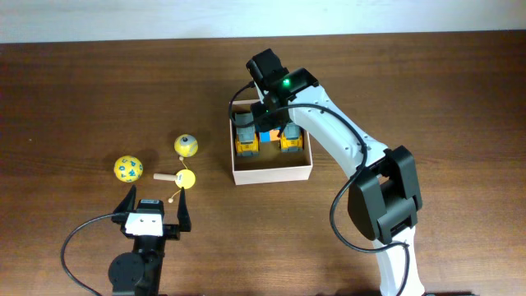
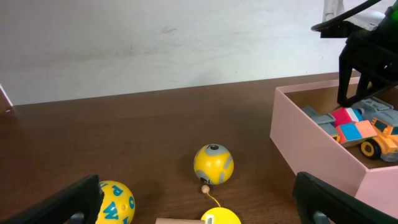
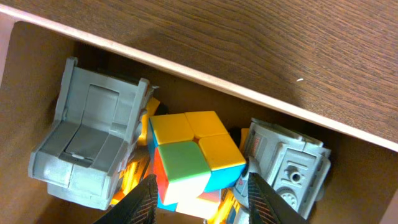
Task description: Pack container
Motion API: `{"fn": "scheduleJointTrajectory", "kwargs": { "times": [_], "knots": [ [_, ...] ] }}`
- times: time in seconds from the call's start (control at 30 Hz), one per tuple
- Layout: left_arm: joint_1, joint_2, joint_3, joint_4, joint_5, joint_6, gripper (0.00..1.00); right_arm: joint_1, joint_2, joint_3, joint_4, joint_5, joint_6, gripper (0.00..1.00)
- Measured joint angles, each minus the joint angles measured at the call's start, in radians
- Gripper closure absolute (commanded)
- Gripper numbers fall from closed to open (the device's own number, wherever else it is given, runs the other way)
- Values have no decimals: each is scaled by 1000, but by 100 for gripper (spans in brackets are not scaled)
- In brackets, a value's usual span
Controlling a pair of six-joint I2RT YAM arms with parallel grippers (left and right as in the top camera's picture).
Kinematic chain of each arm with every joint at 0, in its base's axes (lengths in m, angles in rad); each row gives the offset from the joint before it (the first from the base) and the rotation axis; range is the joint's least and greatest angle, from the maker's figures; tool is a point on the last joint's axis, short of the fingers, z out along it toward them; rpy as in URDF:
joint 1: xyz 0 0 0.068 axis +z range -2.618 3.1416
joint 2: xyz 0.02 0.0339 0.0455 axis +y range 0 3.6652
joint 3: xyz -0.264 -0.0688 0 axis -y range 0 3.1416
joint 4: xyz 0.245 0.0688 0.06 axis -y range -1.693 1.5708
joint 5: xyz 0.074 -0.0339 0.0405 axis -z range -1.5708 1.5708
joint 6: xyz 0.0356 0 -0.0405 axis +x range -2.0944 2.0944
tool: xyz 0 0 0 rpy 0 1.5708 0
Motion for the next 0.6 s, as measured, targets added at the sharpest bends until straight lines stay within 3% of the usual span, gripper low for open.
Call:
{"fn": "scheduleJointTrajectory", "kwargs": {
  "times": [0.6],
  "knots": [
    [0, 0, 0, 0, 0, 0, 1, 14, 0, -9, 17, -12, -1, 58]
  ]
}}
